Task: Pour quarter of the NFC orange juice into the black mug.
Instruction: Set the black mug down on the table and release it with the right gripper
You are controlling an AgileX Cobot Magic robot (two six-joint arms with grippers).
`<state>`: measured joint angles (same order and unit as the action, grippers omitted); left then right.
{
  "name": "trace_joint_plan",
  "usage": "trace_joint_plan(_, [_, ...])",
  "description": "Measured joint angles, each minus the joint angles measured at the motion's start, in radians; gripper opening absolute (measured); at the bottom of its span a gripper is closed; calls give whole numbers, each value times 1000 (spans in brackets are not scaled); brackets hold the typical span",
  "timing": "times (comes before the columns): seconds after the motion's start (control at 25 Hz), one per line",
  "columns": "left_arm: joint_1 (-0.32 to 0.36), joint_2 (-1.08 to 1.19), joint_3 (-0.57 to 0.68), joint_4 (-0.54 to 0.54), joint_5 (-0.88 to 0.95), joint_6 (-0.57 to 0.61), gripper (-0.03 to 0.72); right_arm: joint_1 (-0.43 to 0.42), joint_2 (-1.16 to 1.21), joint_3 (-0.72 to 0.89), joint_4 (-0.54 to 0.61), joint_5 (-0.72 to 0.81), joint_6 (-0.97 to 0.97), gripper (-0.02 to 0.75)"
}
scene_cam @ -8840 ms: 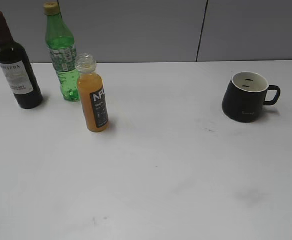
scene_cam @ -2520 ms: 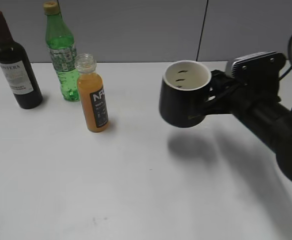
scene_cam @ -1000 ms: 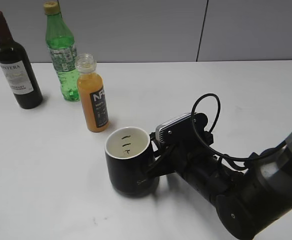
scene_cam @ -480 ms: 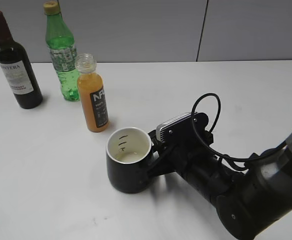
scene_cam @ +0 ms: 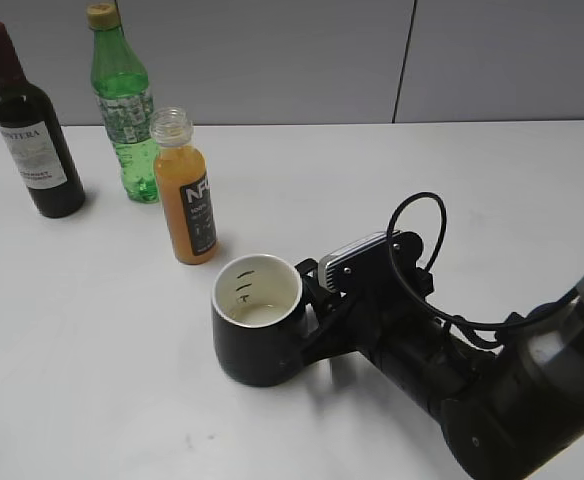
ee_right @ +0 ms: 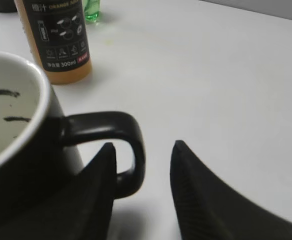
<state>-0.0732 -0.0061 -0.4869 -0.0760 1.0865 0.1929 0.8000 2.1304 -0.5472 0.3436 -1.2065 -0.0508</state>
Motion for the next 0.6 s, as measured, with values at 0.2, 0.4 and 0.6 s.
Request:
trace_joint_plan(0.2, [0,0,0,0,0,0,232,0,0,15,11,0,0,398])
trace_joint_plan(0.4, [0,0,0,0,0,0,232,-1,0,15,22,0,0,549])
trace_joint_plan(0.6, [0,0,0,0,0,0,232,-1,0,19,25,-1,0,577])
